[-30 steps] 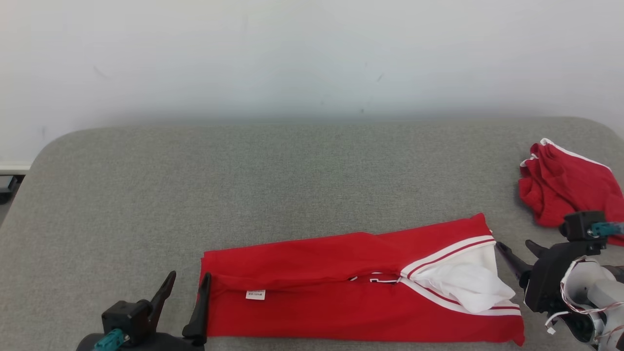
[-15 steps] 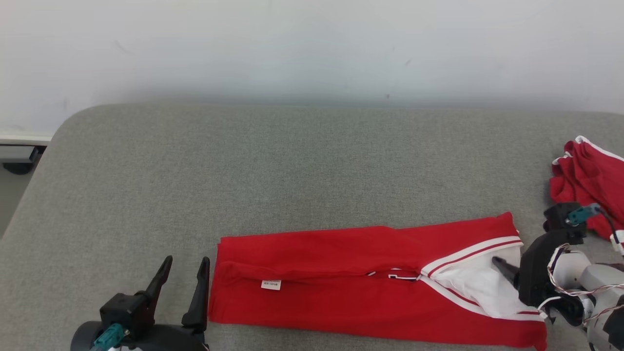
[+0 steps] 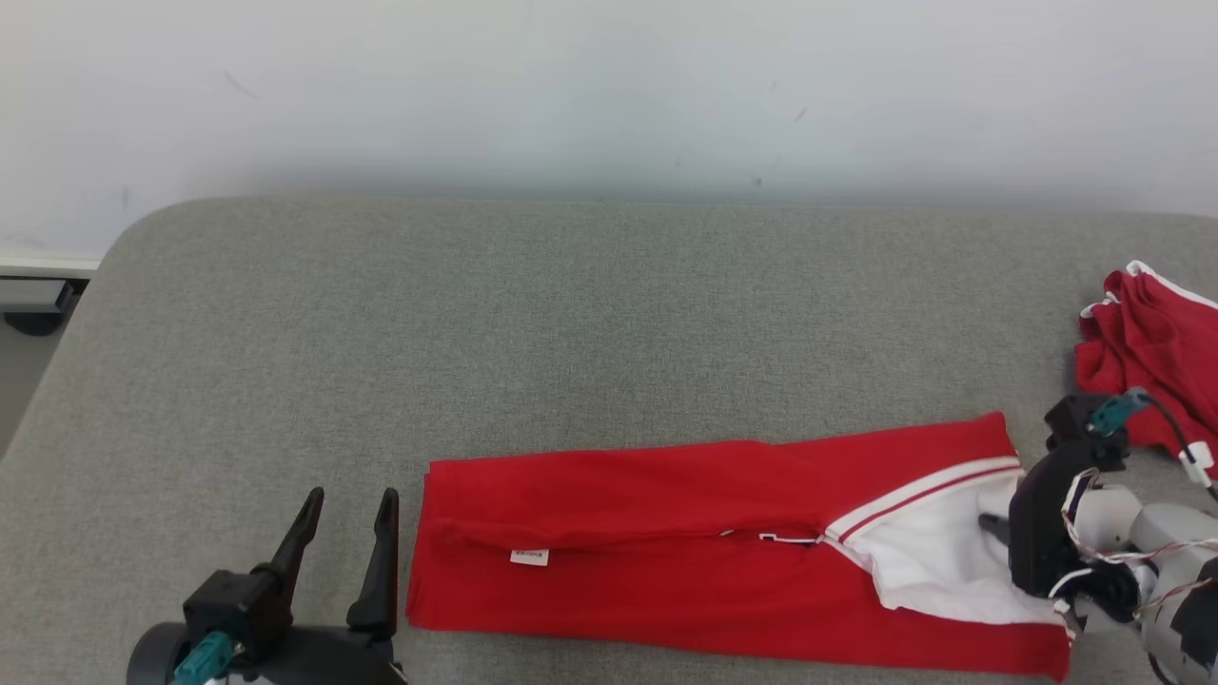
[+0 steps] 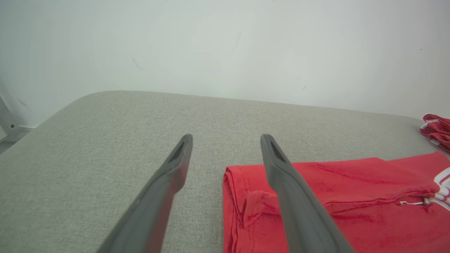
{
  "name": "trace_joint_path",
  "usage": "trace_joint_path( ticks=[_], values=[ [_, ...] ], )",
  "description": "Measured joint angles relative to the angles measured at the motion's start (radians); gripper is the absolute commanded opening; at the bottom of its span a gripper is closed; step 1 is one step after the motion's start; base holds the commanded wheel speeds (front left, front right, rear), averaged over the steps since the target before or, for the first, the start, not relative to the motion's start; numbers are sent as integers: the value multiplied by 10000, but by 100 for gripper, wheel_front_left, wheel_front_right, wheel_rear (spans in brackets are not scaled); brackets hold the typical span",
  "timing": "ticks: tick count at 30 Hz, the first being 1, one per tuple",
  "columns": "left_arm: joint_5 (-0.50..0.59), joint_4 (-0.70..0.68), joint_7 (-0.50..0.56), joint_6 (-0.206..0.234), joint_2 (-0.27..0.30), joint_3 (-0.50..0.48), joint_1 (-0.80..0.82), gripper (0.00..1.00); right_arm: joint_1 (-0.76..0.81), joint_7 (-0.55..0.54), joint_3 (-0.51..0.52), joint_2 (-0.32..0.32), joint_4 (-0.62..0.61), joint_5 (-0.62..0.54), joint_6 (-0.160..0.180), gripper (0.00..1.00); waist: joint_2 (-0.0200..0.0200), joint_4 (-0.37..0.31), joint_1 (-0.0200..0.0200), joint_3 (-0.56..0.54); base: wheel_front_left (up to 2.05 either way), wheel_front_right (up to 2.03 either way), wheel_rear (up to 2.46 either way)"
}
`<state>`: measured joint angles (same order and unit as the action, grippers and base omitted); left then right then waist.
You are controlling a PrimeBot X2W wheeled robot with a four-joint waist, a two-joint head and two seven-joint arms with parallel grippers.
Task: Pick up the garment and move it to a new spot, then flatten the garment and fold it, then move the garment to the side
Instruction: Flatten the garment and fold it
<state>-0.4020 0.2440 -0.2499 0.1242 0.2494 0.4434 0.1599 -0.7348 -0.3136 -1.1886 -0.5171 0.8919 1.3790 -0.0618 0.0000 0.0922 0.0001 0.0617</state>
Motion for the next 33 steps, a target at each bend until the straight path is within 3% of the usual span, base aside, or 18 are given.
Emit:
trace_joint_path(
  ticks=[16, 33],
  values=[
    [150, -82, 84, 0, -178, -412, -528, 100, -294, 853, 654, -393, 13, 362, -537, 0, 0, -375, -1, -158, 0, 0, 0],
    [136, -10, 293, 0, -460, -376, -535, 100, -1, -1179, 1670, -976, -4778, 3118, -627, 0, 0, -475, -2, -472, 0, 0, 0]
  ],
)
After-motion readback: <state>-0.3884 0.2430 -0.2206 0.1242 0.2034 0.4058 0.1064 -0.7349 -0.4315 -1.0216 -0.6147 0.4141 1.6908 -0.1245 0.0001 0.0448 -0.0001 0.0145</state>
